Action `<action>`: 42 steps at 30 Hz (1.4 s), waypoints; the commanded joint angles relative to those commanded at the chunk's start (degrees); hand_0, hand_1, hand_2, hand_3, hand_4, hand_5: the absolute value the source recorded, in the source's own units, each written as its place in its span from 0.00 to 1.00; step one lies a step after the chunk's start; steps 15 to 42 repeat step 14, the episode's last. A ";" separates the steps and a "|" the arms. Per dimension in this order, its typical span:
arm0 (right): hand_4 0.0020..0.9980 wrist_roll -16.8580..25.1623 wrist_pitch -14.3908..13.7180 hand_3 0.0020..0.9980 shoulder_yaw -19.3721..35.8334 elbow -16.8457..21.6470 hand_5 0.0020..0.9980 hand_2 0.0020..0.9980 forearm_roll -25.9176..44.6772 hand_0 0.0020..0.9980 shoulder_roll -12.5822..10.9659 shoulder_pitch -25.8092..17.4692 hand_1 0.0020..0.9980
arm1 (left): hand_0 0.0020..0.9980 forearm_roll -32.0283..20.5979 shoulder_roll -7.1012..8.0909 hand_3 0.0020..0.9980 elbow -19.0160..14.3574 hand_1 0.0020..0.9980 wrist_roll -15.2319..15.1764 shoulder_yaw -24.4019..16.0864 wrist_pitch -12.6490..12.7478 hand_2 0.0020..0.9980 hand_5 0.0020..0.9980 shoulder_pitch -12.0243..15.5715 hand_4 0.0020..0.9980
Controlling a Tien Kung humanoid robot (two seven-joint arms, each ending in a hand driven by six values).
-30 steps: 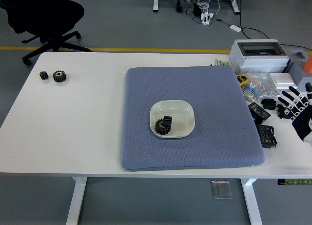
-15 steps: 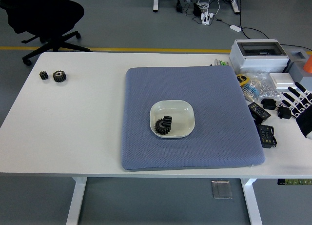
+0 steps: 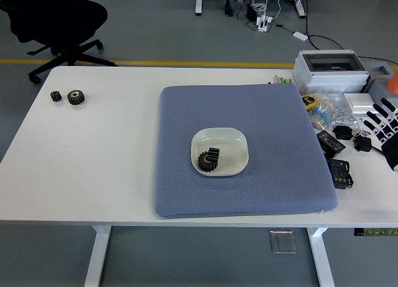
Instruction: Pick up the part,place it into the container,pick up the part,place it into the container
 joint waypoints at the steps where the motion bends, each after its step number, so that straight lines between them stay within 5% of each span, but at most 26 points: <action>1: 1.00 0.08 -0.07 0.82 0.10 0.15 0.89 0.82 -0.02 0.85 -0.05 0.01 0.79 | 0.62 -0.01 0.00 0.55 0.00 0.60 -0.01 0.03 0.00 0.65 0.57 -0.03 0.64; 42: 1.00 0.03 -0.52 0.80 0.35 0.96 0.88 0.81 -0.27 0.83 0.40 -0.88 0.78 | 0.62 -0.07 0.00 0.56 0.00 0.60 0.14 0.84 -0.12 0.64 0.57 0.37 0.64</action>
